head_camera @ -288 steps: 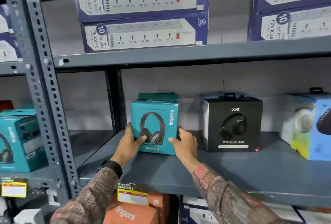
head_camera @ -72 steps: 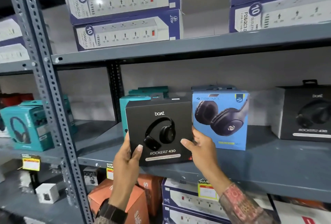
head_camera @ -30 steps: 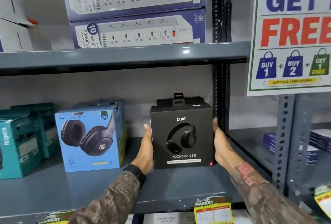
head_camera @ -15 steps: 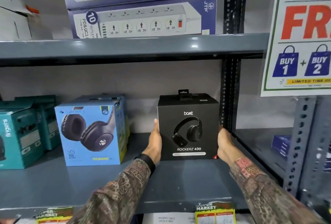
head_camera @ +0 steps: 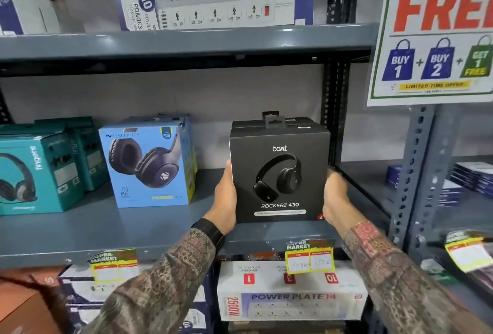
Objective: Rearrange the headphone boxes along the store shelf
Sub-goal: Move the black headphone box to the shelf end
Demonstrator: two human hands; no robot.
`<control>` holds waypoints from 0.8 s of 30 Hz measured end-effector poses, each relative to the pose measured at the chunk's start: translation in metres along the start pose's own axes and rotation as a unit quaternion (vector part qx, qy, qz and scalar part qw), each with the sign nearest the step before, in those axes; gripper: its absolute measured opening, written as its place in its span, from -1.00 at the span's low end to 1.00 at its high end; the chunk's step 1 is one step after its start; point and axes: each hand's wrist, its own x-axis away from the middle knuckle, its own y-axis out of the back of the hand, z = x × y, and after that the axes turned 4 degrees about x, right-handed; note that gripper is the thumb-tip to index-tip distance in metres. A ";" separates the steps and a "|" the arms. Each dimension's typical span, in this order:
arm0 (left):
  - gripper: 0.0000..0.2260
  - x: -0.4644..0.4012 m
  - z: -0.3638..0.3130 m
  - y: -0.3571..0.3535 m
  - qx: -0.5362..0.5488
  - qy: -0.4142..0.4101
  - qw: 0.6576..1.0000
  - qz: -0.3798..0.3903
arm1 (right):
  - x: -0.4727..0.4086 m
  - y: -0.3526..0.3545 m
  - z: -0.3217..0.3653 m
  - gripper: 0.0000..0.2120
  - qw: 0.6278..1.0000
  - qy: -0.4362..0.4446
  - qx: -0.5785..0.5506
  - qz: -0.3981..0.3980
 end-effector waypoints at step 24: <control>-0.85 0.062 -0.078 0.164 -0.060 -0.254 0.964 -0.045 | 0.170 -0.096 -0.125 -0.70 0.945 0.322 0.000 0.057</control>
